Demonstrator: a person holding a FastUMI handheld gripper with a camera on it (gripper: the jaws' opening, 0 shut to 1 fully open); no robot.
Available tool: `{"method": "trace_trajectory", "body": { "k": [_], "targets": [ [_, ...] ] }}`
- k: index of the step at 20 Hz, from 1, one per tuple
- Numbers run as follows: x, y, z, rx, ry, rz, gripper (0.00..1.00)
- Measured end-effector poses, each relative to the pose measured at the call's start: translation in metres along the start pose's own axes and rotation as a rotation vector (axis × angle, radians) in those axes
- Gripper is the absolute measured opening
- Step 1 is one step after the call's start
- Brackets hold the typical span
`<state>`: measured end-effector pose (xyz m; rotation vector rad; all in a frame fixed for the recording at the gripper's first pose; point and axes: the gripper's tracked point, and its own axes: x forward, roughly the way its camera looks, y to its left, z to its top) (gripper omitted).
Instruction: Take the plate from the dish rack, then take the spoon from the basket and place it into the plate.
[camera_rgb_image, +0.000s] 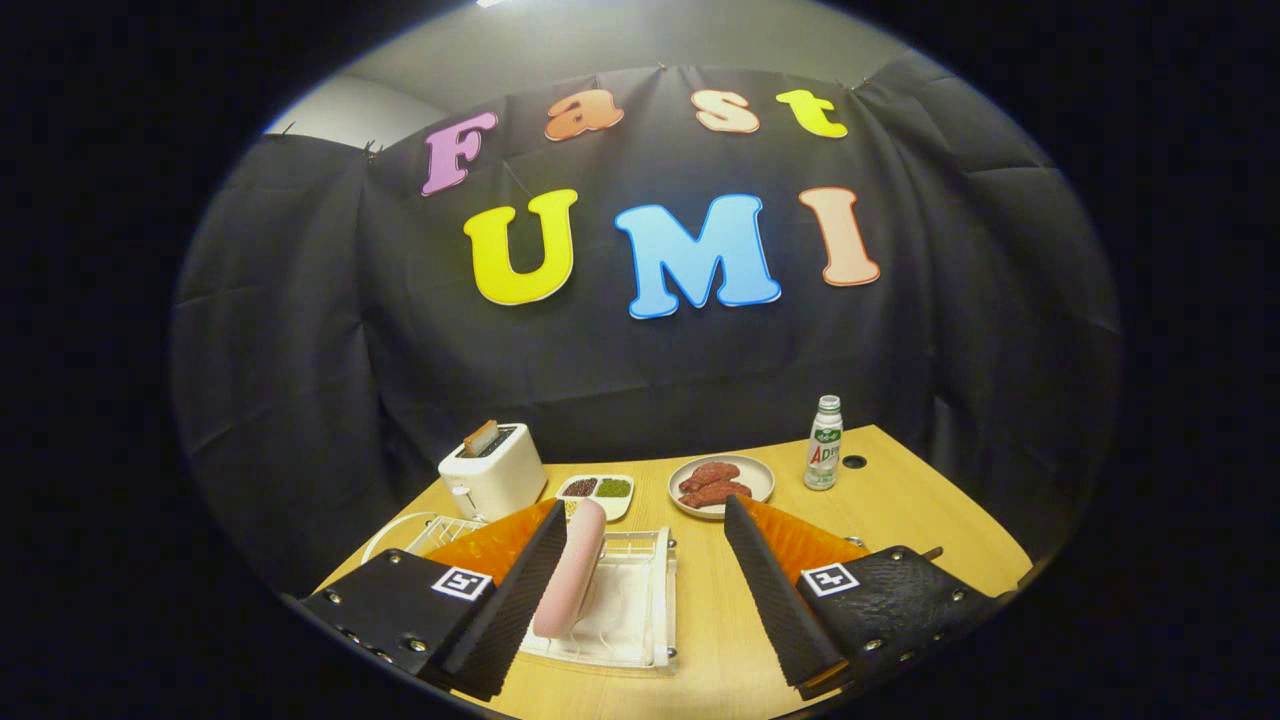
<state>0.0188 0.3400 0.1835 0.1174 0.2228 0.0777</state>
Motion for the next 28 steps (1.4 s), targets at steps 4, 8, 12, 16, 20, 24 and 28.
{"method": "trace_trajectory", "body": {
  "k": [4,8,12,16,20,24,28],
  "targets": [
    [0.038,0.033,-0.027,0.046,0.126,0.001,0.97],
    [0.070,0.048,-0.051,0.062,0.234,-0.023,0.97],
    [0.093,0.053,-0.082,0.069,0.359,-0.041,0.94],
    [0.104,0.058,-0.101,0.096,0.443,-0.051,0.81],
    [0.115,0.061,-0.107,0.107,0.481,-0.057,0.46],
    [0.114,0.052,-0.111,0.061,0.527,-0.149,0.36],
    [0.112,0.046,-0.108,0.014,0.532,-0.210,0.32]
  ]
}}
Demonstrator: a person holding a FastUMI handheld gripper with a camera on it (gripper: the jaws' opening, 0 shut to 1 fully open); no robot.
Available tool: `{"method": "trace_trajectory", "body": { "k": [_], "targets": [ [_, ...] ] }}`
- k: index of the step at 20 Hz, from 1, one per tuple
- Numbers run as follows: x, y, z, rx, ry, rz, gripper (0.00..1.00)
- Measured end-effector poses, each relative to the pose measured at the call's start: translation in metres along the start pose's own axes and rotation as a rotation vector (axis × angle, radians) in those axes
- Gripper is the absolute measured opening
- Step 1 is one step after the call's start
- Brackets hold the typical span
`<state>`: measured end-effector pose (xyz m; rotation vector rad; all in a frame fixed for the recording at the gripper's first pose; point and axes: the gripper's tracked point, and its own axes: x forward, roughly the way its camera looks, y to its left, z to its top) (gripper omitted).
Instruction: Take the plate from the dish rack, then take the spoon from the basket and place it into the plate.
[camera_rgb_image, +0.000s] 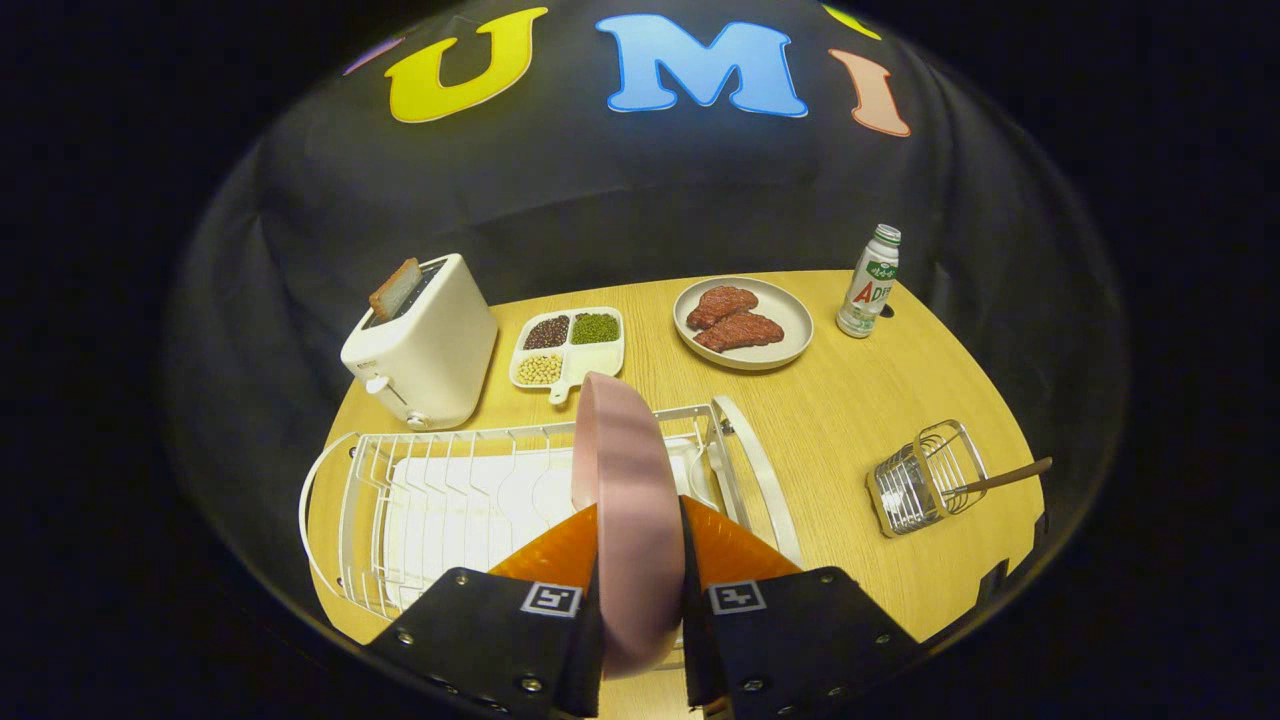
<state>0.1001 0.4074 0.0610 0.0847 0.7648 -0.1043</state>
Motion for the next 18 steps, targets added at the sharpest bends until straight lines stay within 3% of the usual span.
{"method": "trace_trajectory", "body": {
  "k": [5,11,14,17,18],
  "targets": [
    [-0.004,-0.006,0.018,-0.013,-0.050,-0.063,0.28],
    [-0.010,0.002,0.028,-0.138,-0.066,-0.121,0.29],
    [-0.018,-0.001,0.040,-0.194,-0.099,-0.189,0.28],
    [-0.022,0.011,0.046,-0.198,-0.108,-0.170,0.28],
    [-0.027,0.014,0.048,-0.194,-0.120,-0.166,0.23]
  ]
}}
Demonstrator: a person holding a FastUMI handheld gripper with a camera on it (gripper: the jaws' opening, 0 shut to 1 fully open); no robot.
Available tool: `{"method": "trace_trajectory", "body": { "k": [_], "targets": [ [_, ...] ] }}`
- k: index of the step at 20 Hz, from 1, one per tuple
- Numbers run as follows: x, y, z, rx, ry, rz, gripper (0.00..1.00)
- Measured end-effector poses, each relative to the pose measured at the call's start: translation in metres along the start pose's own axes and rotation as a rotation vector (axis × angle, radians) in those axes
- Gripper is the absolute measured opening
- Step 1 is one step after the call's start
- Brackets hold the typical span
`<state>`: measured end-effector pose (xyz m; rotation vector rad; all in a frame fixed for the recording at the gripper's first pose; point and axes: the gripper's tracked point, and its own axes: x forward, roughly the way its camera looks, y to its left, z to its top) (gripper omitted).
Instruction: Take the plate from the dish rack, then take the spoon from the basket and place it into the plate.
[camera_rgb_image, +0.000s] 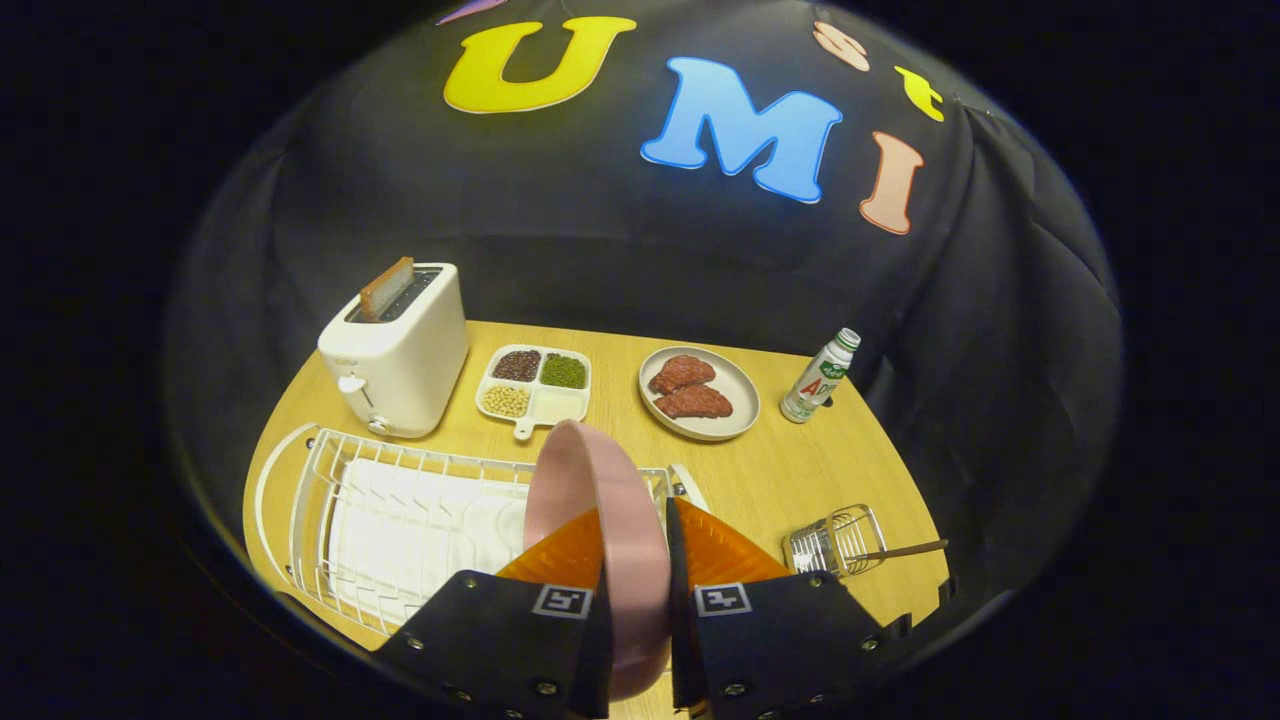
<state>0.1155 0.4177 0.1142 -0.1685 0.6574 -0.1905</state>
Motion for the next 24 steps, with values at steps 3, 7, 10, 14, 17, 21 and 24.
{"method": "trace_trajectory", "body": {
  "k": [3,7,10,14,17,21,24],
  "targets": [
    [-0.011,0.004,-0.001,-0.007,0.002,-0.005,0.23],
    [-0.040,0.016,0.009,-0.011,-0.045,0.021,0.23],
    [-0.071,0.036,0.005,-0.008,-0.063,0.074,0.23],
    [-0.114,0.069,-0.023,0.009,-0.053,0.166,0.23],
    [-0.139,0.088,-0.059,0.005,-0.027,0.235,0.23],
    [-0.158,0.101,-0.119,-0.009,0.026,0.303,0.23],
    [-0.162,0.105,-0.159,0.039,0.077,0.348,0.23]
  ]
}}
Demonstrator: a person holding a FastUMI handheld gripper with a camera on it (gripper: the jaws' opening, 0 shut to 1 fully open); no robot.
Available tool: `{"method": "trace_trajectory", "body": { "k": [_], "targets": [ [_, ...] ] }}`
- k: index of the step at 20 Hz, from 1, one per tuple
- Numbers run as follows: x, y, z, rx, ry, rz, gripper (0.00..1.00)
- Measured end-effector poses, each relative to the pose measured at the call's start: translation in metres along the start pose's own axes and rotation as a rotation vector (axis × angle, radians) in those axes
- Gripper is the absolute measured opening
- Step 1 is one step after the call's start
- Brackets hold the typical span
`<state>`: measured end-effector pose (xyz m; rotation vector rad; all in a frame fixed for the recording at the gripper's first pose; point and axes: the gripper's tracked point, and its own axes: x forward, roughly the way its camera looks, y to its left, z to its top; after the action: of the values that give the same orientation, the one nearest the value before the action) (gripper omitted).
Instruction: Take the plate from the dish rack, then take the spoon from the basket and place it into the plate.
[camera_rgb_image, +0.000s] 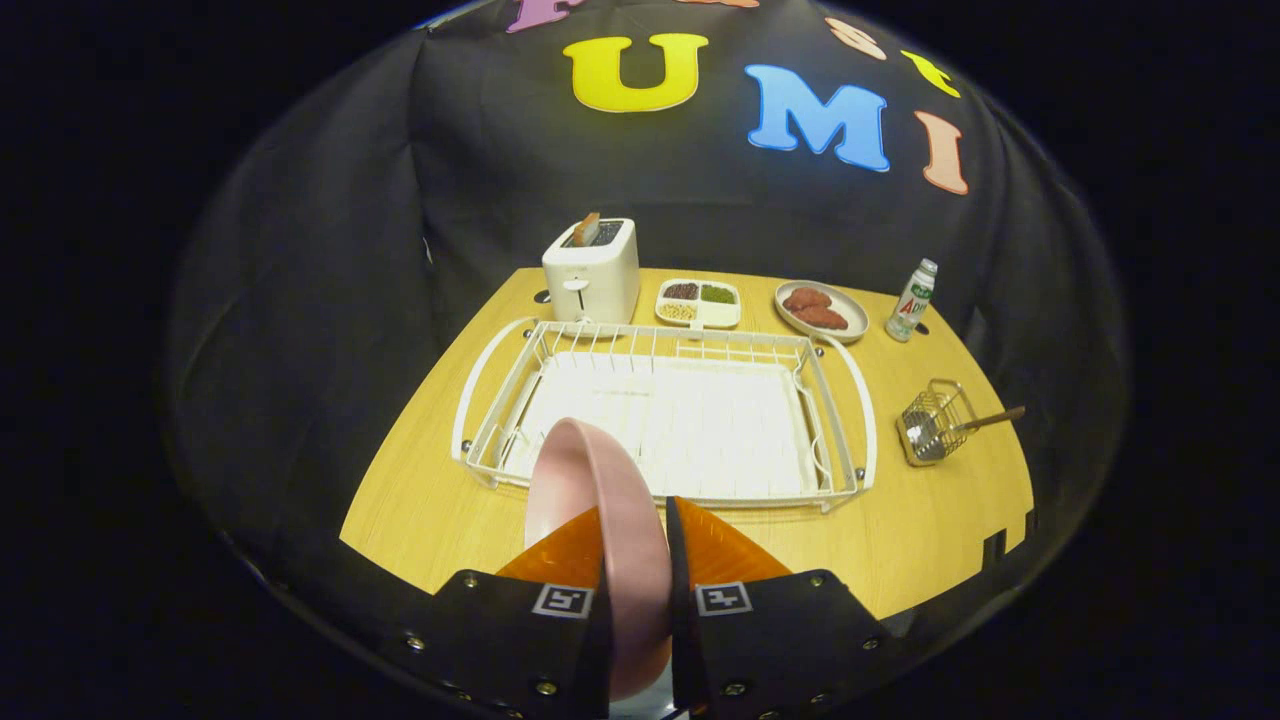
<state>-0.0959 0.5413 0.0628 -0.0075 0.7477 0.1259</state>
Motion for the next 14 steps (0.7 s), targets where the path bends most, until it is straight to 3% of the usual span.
{"method": "trace_trajectory", "body": {
  "k": [7,14],
  "targets": [
    [0.021,-0.015,-0.066,0.170,0.048,0.084,0.23],
    [0.047,-0.030,-0.089,0.323,0.094,0.147,0.23]
  ]
}}
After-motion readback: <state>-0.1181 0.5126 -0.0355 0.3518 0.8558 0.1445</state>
